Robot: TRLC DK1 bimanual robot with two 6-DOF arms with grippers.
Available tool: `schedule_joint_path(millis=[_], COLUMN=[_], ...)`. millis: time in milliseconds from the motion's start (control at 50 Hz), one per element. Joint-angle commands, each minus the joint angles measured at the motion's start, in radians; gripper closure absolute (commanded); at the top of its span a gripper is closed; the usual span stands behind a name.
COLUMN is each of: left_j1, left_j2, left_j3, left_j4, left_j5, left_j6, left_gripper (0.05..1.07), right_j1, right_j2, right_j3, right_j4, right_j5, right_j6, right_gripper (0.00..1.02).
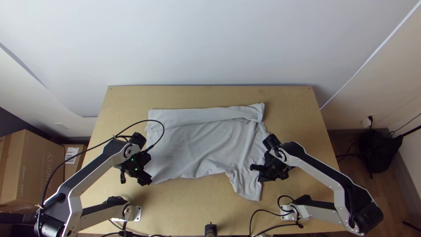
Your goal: Fold the t-shirt
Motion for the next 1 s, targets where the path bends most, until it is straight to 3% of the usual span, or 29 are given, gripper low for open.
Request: schedule_joint_path(millis=[0,80,200,320,460,660,860,980], left_j1=[-0.019,-0.03,-0.049,-0.056,-0.016,0.163,0.241,0.258], left_j2=[0.016,0.016,0.027,0.008,-0.007,-0.019,-0.032,-0.039], left_j3=[-0.032,-0.049,-0.085,-0.101,-0.099,-0.021,0.007,0.016], left_j4=[-0.002,0.009,0.032,0.084,0.093,0.053,0.032,0.026], left_j5=[0.029,0.062,0.087,0.104,0.102,0.102,0.102,0.102], left_j6=[0.041,0.056,0.063,0.066,0.095,0.201,0.251,0.27], left_gripper=[0.37,0.53,0.59,1.05,1.04,1.04,1.04,1.04], right_j1=[-0.014,-0.025,-0.04,-0.061,-0.097,-0.201,-0.252,-0.262], right_j2=[-0.037,-0.043,-0.048,-0.053,-0.068,-0.063,-0.049,-0.042], right_j3=[0.037,0.048,0.056,0.066,0.091,0.119,0.163,0.2], right_j4=[-0.011,-0.012,-0.014,-0.029,-0.043,-0.061,-0.081,-0.083], right_j5=[0.004,0.004,0.004,0.004,0.004,0.009,0.07,0.141], right_j6=[0.03,0.03,0.03,0.023,0.017,-0.049,-0.082,-0.09], right_gripper=[1.0,1.0,1.0,1.0,1.0,1.0,1.0,1.0])
